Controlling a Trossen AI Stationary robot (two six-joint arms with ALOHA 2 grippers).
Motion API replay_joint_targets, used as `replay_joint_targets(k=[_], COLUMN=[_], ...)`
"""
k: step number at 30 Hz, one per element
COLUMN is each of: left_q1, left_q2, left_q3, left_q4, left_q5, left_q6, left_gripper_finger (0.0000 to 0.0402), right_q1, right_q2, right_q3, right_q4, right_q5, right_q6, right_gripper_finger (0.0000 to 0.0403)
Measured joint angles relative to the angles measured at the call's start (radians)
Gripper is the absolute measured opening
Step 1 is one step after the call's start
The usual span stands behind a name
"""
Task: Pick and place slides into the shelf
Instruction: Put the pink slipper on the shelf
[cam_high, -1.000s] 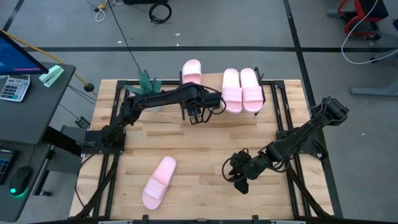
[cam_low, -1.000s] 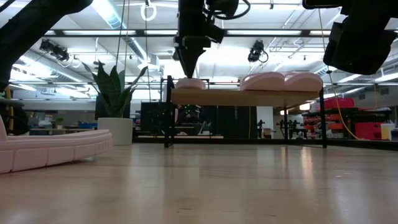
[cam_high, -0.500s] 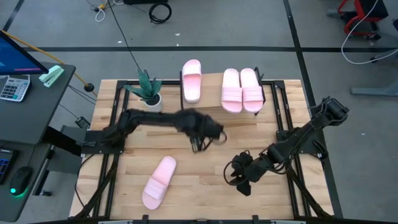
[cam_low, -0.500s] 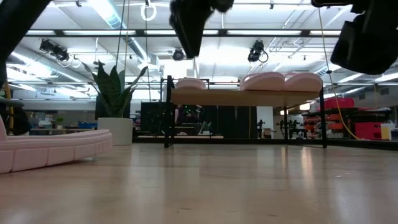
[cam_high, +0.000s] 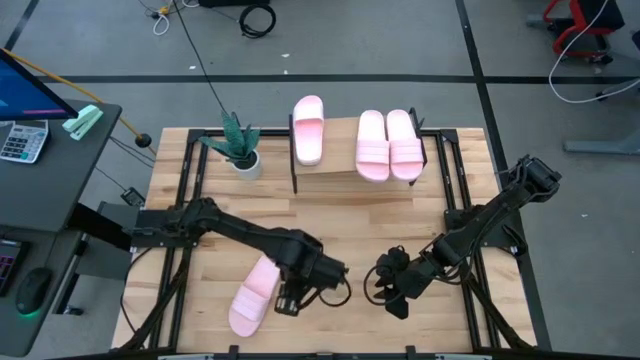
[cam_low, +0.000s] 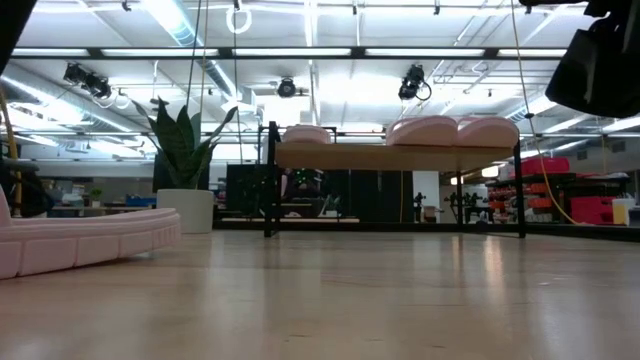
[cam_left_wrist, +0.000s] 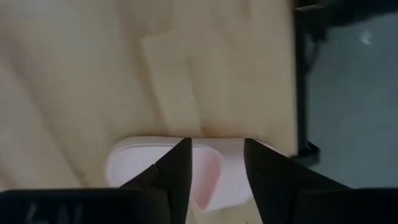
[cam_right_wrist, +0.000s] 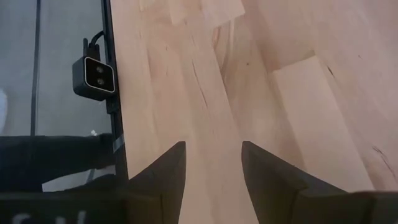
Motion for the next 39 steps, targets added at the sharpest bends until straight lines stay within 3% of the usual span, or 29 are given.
replay_joint_targets(k=[5,15,32,39], left_q1=[0.029,0.143,0.303,0.315], left_q2=[0.0,0.001,0.002,0.002], left_q3=[-0.07,-0.338,-0.363,-0.518], left_q4=[0.0,-0.001,0.151,0.164], left_q5=[0.11,0.126,0.151,0.142], left_q6=[0.089,0.406,0.725,0.833], left_gripper_finger=[0.0122,0.0089,0.014,0.0171], right_q1=[0.0,0.0,0.0,0.0], right_q2=[0.0,0.0,0.0,0.0], right_q3=[0.0,0.0,0.0,0.0], right_q4=[0.0,0.001,0.002,0.005], right_q5=[0.001,0.024,0.024,0.025], right_q6=[0.0,0.002,0.122,0.143], right_gripper_finger=[0.0162,0.0162,0.0162,0.0162])
